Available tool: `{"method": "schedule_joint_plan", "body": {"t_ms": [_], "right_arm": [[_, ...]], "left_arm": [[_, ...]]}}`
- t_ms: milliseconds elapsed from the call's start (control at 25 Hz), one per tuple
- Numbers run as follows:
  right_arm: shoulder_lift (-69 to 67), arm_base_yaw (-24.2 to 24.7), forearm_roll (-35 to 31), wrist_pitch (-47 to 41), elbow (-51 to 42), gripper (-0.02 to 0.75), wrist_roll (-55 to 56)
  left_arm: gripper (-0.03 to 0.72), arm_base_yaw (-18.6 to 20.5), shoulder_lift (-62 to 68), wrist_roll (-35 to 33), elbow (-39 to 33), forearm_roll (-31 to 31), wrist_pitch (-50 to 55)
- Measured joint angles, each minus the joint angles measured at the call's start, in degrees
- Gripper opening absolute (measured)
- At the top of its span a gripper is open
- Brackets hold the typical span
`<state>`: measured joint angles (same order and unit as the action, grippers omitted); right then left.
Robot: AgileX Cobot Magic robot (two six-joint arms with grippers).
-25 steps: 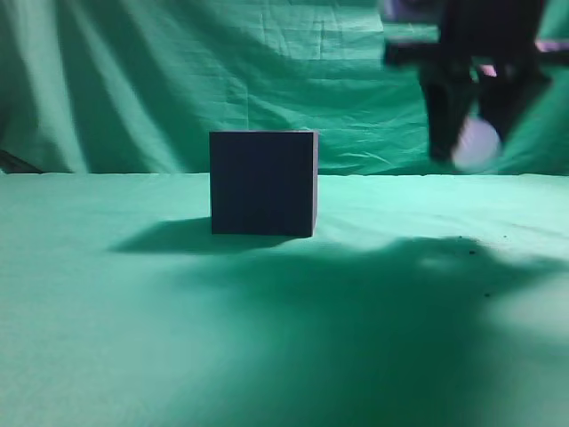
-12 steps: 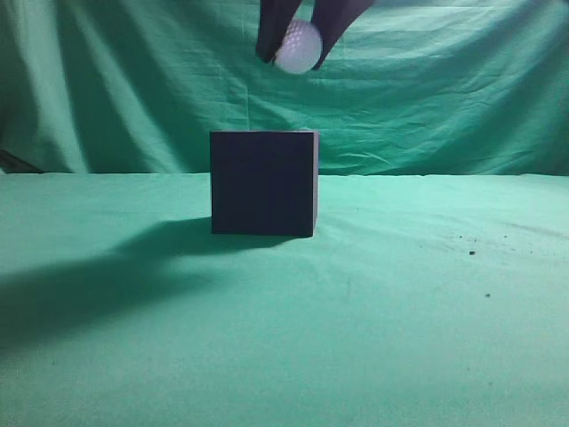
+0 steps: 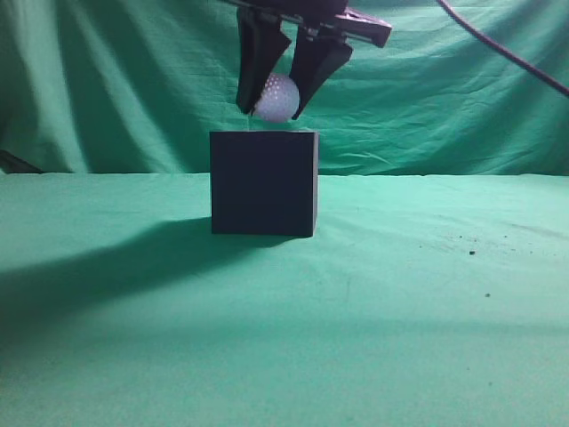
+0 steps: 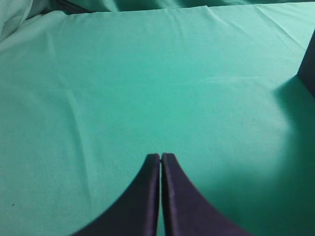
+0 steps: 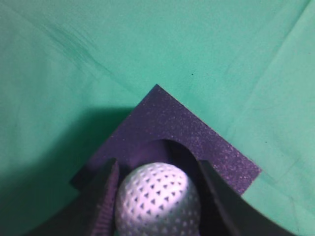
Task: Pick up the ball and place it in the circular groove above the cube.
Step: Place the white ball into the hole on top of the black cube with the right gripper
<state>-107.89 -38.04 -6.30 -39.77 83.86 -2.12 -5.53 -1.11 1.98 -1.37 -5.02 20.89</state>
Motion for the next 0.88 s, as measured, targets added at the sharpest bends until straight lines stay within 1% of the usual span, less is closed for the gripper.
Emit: {"method": "schedule_joint_plan", "body": {"t_ms": [200, 320, 400, 440, 520, 600, 720, 840, 880], "right_arm": [[-1.16, 0.00, -0.34, 0.26, 0.00, 0.312, -0.36], [-1.16, 0.00, -0.39, 0.80, 0.00, 0.449, -0.35], [-0.81, 0.00, -0.63, 0.65, 0.24, 0.554, -0.35], [-0.40, 0.00, -0.68, 0.12, 0.71, 0.580, -0.47], [0.76, 0.00, -0.68, -1.70, 2.12, 0.576, -0.47], [2.12, 0.00, -0.30, -5.68, 4.25, 0.576, -0.49], [4.54, 0.00, 0.30, -14.13, 7.75, 0.369, 0.62], [7.34, 0.00, 0.63, -21.73, 9.07, 0.116, 2.99], [8.30, 0.00, 0.64, -23.67, 9.09, 0.075, 3.88]], "left_arm": [[0.000, 0.00, 0.00, 0.00, 0.00, 0.00, 0.00], [0.000, 0.00, 0.00, 0.00, 0.00, 0.00, 0.00], [0.000, 0.00, 0.00, 0.00, 0.00, 0.00, 0.00], [0.000, 0.00, 0.00, 0.00, 0.00, 0.00, 0.00], [0.000, 0.00, 0.00, 0.00, 0.00, 0.00, 0.00], [0.000, 0.00, 0.00, 0.00, 0.00, 0.00, 0.00], [0.000, 0.00, 0.00, 0.00, 0.00, 0.00, 0.00], [0.000, 0.00, 0.00, 0.00, 0.00, 0.00, 0.00], [0.000, 0.00, 0.00, 0.00, 0.00, 0.00, 0.00]]}}
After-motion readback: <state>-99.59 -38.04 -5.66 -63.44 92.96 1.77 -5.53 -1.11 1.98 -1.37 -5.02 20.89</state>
